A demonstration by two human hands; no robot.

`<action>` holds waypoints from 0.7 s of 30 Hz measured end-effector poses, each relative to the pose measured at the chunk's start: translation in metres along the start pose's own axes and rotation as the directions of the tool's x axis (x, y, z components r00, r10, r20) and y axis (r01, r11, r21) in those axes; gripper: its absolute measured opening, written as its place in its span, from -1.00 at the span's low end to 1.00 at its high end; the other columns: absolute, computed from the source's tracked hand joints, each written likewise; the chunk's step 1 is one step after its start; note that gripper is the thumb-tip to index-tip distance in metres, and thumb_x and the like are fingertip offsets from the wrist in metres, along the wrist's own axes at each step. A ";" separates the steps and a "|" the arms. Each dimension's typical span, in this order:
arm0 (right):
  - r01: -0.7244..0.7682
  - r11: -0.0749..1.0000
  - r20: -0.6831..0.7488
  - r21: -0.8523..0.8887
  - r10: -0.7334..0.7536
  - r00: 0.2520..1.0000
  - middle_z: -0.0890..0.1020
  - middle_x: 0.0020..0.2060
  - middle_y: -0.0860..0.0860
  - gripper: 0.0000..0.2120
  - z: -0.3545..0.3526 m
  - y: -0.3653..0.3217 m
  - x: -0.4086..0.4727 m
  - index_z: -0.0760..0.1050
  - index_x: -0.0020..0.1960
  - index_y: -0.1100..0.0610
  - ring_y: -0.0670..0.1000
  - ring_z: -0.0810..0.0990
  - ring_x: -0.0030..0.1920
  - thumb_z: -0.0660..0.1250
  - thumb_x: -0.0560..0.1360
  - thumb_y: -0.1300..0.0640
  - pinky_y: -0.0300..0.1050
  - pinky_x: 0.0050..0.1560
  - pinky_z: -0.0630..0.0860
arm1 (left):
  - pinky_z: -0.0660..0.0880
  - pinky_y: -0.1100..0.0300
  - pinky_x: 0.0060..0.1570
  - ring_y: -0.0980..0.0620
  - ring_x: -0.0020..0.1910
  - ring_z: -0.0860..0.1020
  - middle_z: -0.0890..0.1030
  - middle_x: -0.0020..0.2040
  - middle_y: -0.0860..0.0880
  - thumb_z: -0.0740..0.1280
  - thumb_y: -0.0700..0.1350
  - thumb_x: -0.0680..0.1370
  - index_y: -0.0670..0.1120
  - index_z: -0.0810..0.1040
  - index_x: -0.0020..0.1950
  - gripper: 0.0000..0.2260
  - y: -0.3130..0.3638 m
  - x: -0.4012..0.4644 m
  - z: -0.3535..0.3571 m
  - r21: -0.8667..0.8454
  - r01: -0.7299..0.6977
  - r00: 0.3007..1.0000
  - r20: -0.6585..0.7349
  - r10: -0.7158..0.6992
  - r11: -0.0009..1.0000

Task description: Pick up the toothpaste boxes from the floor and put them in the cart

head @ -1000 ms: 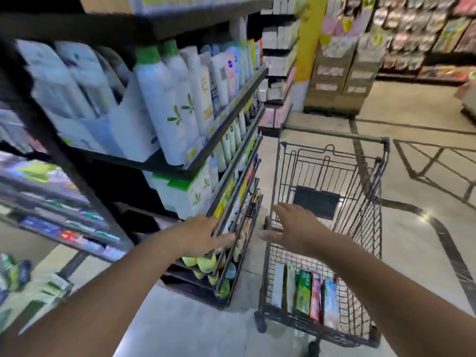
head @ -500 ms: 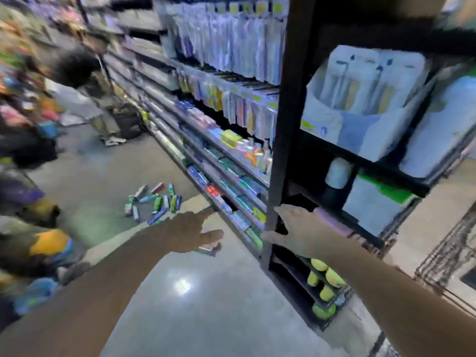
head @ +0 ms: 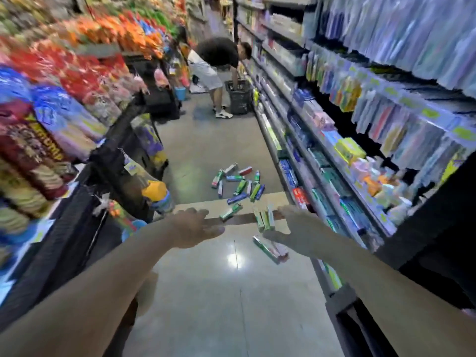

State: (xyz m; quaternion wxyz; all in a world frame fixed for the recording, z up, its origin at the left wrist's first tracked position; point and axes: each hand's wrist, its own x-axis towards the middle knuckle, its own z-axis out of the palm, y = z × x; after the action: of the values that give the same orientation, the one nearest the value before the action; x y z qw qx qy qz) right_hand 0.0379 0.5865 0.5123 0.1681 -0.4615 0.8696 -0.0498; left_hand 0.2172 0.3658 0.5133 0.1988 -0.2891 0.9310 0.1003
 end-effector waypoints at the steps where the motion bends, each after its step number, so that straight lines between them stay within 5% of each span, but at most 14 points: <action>1: 0.030 0.999 -0.003 0.014 -0.030 1.000 0.37 0.40 0.04 -0.27 -0.006 0.004 0.012 0.21 0.50 0.09 0.12 0.35 0.37 0.14 0.52 -0.37 0.09 0.34 0.32 | 0.37 0.04 0.27 -0.16 0.35 0.40 0.33 0.45 -0.15 0.07 0.42 0.51 0.00 0.19 0.54 -0.27 -0.001 0.007 -0.006 0.005 0.001 1.000 -0.002 -0.001 1.000; 5: 0.090 0.996 0.006 0.027 -0.090 0.996 0.41 0.40 0.00 -0.12 -0.028 0.007 0.062 0.25 0.48 0.06 0.08 0.38 0.36 0.09 0.39 -0.53 0.08 0.34 0.34 | 0.43 0.00 0.22 -0.14 0.30 0.44 0.39 0.40 -0.13 0.06 0.48 0.44 -0.06 0.22 0.52 -0.17 -0.001 0.029 -0.031 -0.070 0.085 0.996 -0.033 -0.088 0.994; 15: 0.177 0.984 0.114 0.021 -0.179 0.977 0.41 0.40 0.03 -0.17 -0.028 -0.019 0.216 0.24 0.48 0.08 0.07 0.44 0.30 0.17 0.42 -0.46 0.03 0.28 0.39 | 0.27 -0.12 0.40 -0.18 0.47 0.26 0.23 0.53 -0.11 0.07 0.44 0.48 0.04 0.12 0.58 -0.23 -0.066 0.120 -0.057 -0.165 0.189 0.982 0.021 -0.188 0.968; 21: 0.143 0.989 0.157 0.027 -0.146 0.977 0.31 0.49 -0.04 -0.11 -0.025 -0.037 0.329 0.18 0.53 0.01 0.03 0.29 0.45 0.12 0.39 -0.52 0.00 0.35 0.30 | 0.34 -0.10 0.34 -0.15 0.39 0.36 0.35 0.46 -0.09 0.08 0.46 0.47 -0.03 0.26 0.51 -0.22 -0.135 0.219 -0.081 -0.178 0.176 0.984 0.061 -0.168 0.968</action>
State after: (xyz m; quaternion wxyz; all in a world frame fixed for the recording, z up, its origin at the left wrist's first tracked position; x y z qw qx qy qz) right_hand -0.1114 0.2939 0.4633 0.2362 -0.5246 0.8173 -0.0319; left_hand 0.1054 0.1227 0.4827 0.2003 -0.3834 0.8846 0.1742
